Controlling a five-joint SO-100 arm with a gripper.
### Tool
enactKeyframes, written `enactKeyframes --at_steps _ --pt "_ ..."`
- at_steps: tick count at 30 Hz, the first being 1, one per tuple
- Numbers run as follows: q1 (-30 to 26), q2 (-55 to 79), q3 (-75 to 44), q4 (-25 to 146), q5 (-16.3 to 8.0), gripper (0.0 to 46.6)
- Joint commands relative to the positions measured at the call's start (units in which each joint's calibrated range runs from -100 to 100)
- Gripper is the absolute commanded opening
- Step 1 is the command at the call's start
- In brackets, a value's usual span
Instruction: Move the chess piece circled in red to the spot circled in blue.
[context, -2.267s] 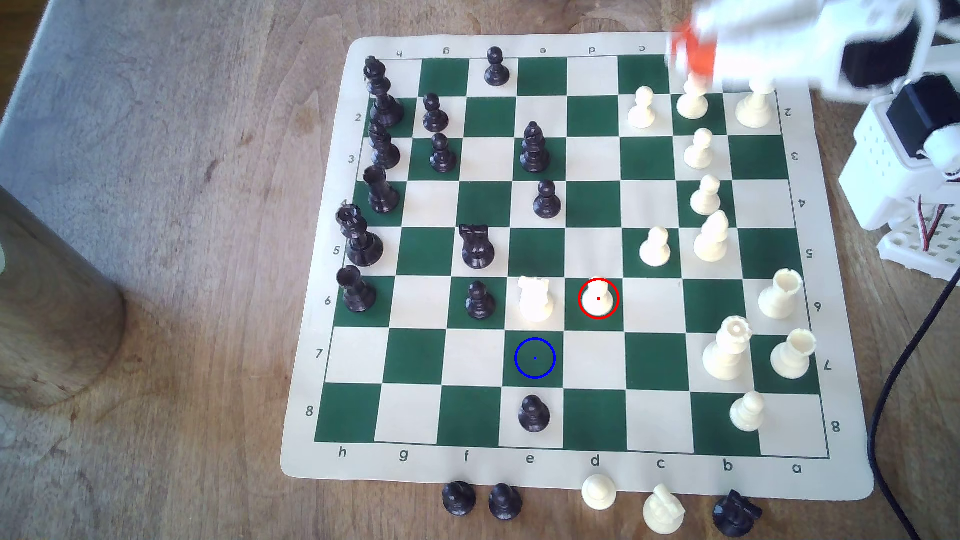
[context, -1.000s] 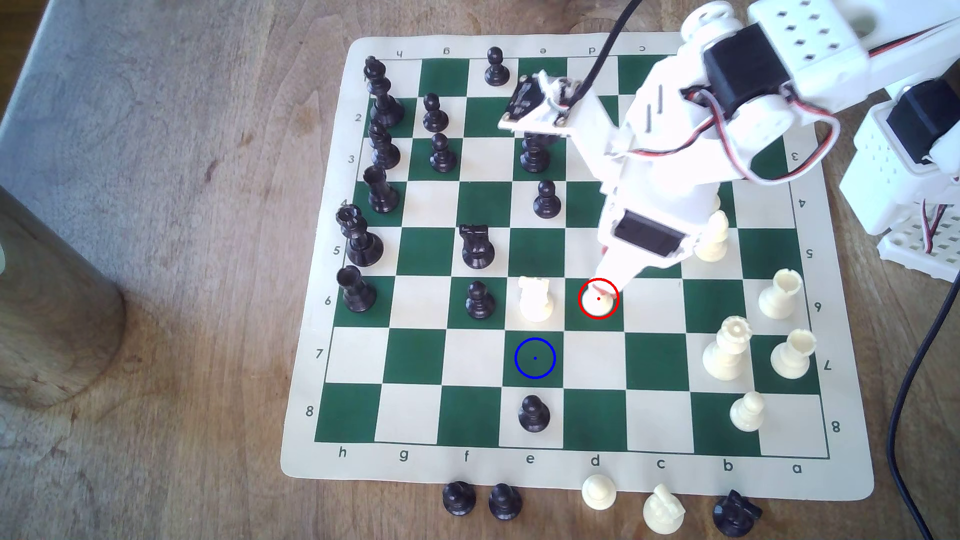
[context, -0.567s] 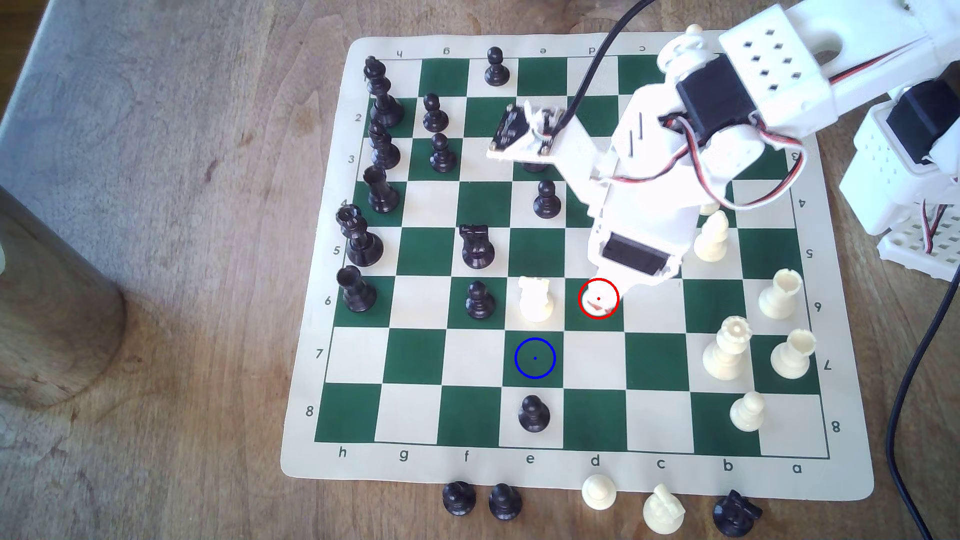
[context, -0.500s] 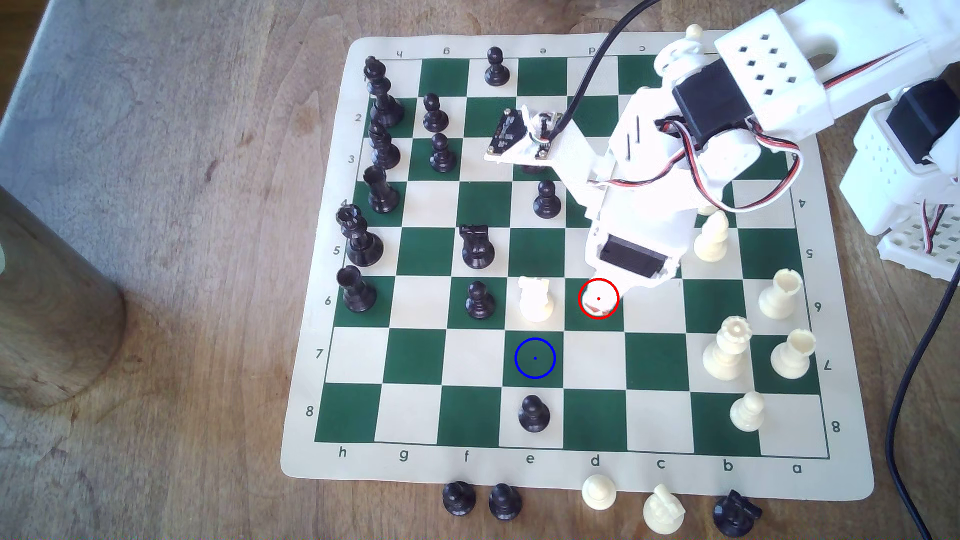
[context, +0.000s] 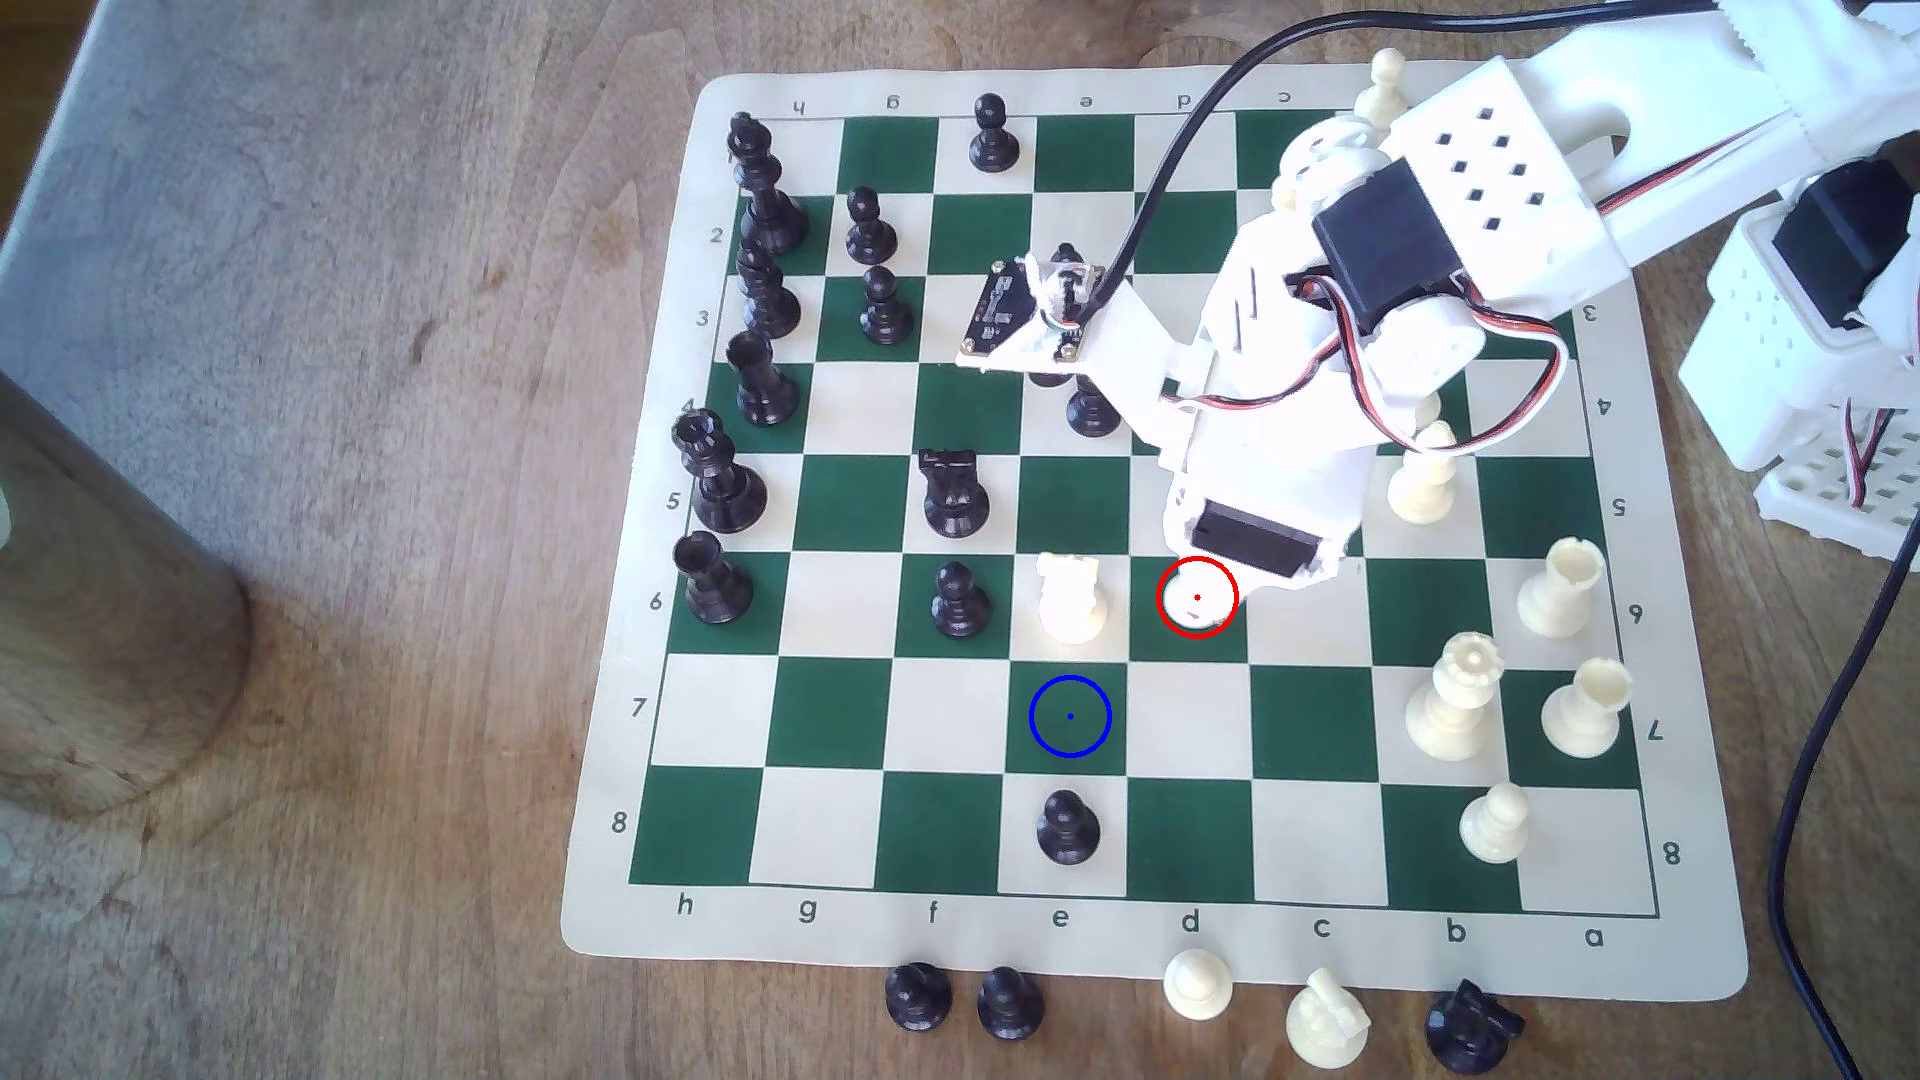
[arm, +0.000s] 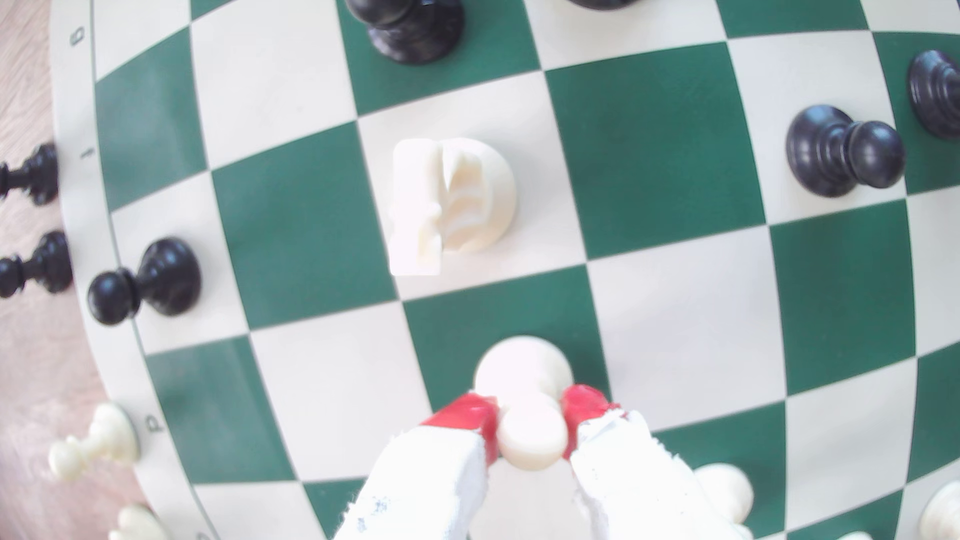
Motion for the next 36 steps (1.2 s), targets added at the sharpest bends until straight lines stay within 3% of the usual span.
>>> enactKeyframes --at_steps 1,11,20,36 --pt "0.2 -4.4 -4.3 -0.2 -0.1 0.3" --pt "0.6 -16.7 -13.3 8.2 -1.0 0.3" --pt "-2.8 -3.8 -26.7 7.3 -2.0 0.3" --pt "-4.7 10.2 -31.0 4.1 -1.4 0.5"
